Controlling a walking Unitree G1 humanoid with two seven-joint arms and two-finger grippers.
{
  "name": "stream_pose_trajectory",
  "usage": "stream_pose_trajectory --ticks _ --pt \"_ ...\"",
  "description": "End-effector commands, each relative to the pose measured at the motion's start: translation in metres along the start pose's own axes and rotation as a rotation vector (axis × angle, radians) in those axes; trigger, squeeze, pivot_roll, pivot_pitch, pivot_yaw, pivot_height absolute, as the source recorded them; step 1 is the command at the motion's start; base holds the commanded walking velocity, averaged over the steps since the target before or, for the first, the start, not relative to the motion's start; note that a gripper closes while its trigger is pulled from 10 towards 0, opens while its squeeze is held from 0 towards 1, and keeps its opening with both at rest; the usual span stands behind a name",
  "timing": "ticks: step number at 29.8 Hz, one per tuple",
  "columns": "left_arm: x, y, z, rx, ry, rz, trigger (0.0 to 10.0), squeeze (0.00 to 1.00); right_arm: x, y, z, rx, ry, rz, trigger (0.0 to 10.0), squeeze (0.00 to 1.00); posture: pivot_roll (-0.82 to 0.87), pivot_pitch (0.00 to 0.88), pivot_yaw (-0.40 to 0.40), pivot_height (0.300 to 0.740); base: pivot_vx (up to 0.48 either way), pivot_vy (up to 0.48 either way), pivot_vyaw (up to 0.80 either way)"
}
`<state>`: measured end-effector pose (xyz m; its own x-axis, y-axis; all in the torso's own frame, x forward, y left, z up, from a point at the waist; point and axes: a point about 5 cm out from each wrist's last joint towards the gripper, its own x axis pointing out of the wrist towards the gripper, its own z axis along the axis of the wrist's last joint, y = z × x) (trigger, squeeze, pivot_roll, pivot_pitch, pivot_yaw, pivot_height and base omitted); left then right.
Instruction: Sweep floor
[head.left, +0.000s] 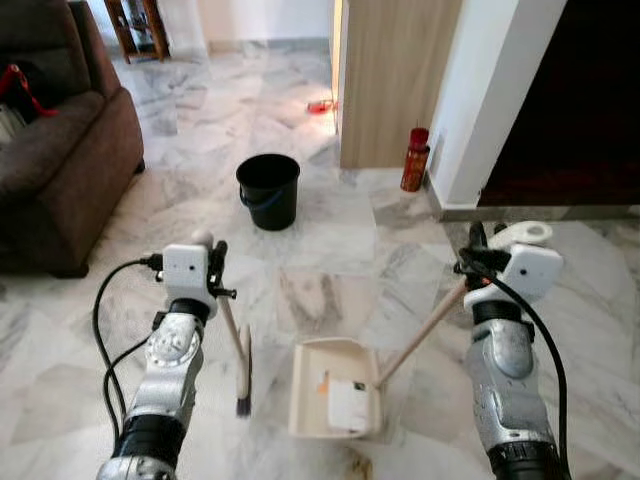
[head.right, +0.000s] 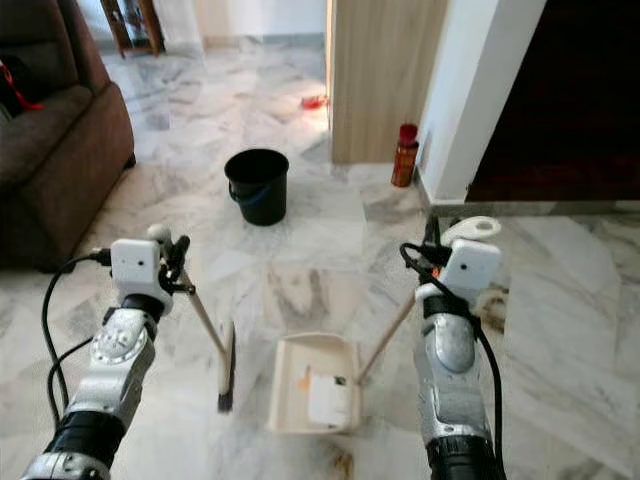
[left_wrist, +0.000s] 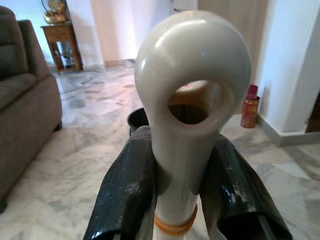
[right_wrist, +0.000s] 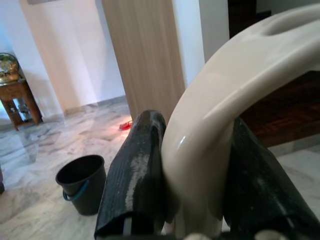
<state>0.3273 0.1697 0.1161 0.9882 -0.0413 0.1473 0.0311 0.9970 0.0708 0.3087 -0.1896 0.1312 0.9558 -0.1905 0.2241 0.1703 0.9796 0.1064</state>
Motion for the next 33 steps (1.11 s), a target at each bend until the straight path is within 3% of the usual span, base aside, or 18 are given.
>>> stream_pose_trajectory --ticks 1,9,23,28,33 --pt "0.0053 0.0019 0.0140 0.008 -0.056 0.004 10.0 0.00 0.0035 -0.0011 0.0130 0.001 -0.055 0.000 10.0 0.00 -0.07 0.021 0.035 0.740 0.000 0.000 0.00" --pt "0.0054 0.0017 0.0143 0.011 -0.056 0.001 10.0 0.00 0.0050 0.0039 0.0158 -0.048 -0.071 0.037 10.0 0.00 -0.07 0.025 0.031 0.740 0.132 0.000 0.08" --pt "0.0066 0.0010 0.0160 0.020 -0.061 -0.010 10.0 0.00 0.0042 0.0037 0.0165 -0.048 -0.074 0.026 10.0 0.00 -0.08 0.024 0.038 0.740 0.295 0.000 0.00" --pt "0.0062 0.0007 0.0157 0.021 -0.061 -0.010 10.0 0.00 0.0042 0.0068 0.0161 -0.041 -0.075 0.040 10.0 0.00 -0.08 0.019 0.037 0.740 0.355 0.000 0.68" --pt "0.0065 0.0002 0.0160 0.021 -0.063 -0.012 10.0 0.00 0.0050 0.0078 0.0172 -0.022 -0.081 0.041 10.0 0.00 -0.08 0.012 0.037 0.740 0.355 0.000 0.00"
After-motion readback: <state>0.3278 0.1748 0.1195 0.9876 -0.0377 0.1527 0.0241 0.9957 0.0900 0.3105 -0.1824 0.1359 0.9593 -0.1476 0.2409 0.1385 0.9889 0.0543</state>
